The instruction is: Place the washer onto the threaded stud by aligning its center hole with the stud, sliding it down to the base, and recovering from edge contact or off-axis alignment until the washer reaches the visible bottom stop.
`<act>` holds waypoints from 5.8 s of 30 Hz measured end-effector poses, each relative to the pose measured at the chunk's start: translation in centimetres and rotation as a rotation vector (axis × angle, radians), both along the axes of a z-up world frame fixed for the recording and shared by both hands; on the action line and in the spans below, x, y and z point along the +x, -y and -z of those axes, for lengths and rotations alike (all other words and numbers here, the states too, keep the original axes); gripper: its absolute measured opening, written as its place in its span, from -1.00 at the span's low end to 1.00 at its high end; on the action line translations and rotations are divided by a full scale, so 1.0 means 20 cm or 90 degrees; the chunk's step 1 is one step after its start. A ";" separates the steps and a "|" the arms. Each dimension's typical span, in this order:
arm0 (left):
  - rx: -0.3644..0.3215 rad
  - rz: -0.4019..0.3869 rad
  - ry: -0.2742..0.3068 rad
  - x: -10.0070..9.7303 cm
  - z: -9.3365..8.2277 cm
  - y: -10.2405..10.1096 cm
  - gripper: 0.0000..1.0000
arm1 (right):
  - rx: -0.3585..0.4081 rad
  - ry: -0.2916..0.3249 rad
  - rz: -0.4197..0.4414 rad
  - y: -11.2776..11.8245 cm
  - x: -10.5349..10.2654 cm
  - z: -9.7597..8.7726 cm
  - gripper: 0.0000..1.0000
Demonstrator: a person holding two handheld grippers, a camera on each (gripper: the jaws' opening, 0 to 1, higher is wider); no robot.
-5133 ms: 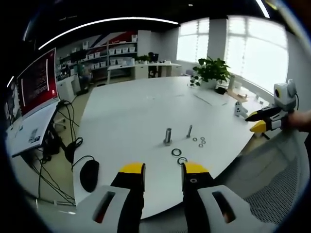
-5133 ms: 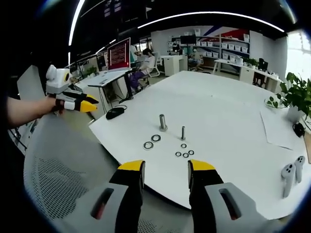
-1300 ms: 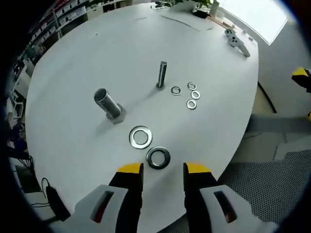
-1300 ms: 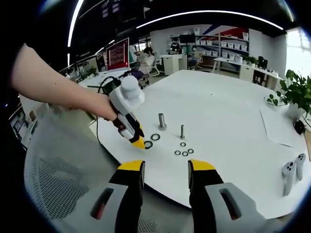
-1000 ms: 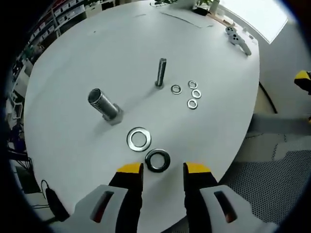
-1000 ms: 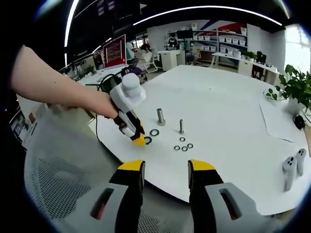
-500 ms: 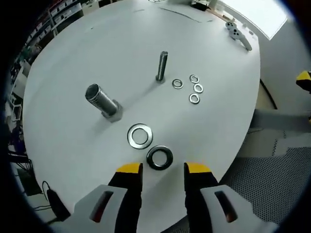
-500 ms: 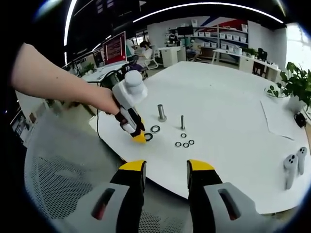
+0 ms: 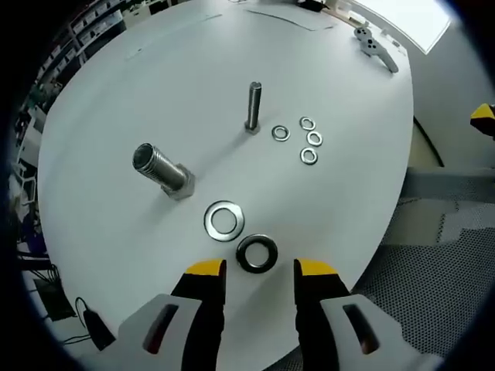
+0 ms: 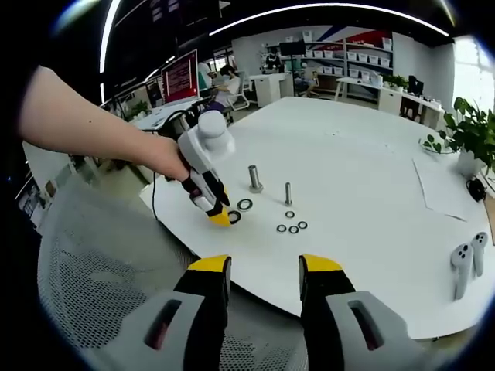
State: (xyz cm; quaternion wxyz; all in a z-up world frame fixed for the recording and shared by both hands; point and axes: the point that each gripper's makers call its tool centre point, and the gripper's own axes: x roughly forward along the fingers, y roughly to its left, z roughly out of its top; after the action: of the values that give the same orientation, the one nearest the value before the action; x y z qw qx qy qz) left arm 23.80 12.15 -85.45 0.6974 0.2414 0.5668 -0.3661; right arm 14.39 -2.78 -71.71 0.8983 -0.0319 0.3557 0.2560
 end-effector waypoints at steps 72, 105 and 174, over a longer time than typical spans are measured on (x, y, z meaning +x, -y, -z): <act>0.079 0.062 0.008 0.01 0.05 0.03 -0.58 | 0.009 0.021 0.008 0.01 0.01 -0.03 -0.28; 0.057 0.109 0.014 0.04 -0.06 -0.02 -0.64 | 0.007 0.018 0.008 0.01 0.02 -0.02 -0.29; 0.101 0.142 0.036 0.48 -0.07 0.05 -0.63 | 0.004 0.010 0.005 0.01 0.01 -0.01 -0.30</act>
State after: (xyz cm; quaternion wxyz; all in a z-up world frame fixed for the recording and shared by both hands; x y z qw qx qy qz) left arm 33.44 11.09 -84.13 0.6468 0.3679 0.5435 -0.3886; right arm 14.69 -2.99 -71.53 0.9021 -0.0295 0.3483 0.2531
